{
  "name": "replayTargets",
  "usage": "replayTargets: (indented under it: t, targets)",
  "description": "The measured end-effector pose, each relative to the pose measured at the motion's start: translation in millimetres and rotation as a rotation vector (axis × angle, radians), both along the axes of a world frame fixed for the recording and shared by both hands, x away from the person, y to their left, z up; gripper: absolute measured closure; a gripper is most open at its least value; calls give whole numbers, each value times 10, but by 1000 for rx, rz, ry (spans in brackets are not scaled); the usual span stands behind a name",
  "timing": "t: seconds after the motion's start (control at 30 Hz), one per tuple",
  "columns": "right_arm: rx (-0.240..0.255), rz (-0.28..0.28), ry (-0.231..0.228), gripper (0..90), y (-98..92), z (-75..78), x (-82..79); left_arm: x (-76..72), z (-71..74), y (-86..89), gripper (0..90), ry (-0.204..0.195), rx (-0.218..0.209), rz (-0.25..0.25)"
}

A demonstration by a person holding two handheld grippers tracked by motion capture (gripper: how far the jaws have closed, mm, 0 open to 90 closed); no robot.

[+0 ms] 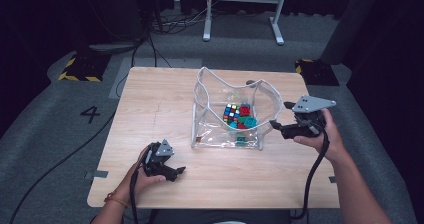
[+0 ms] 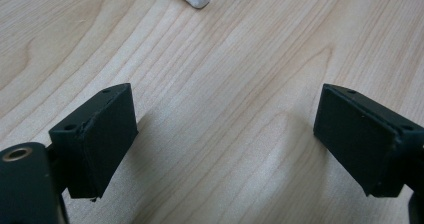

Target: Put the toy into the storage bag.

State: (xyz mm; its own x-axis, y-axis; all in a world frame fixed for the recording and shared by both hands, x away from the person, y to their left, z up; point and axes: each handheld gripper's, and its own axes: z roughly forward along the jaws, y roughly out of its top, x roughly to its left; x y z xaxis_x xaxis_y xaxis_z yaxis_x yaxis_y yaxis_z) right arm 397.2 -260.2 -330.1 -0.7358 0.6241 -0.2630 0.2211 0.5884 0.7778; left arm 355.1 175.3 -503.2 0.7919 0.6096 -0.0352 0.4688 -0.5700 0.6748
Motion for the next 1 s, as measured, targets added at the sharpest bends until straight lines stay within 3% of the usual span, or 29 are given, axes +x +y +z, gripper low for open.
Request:
replayTargets:
  t: [0.47,1.0]
  targets:
    - [-32,-29,19,211,-85,-290,-63,0,0,0,103,0,0,0]
    - [-81,-61,99,208,-153,-737,-44,1,0,1,103,-2,1,0]
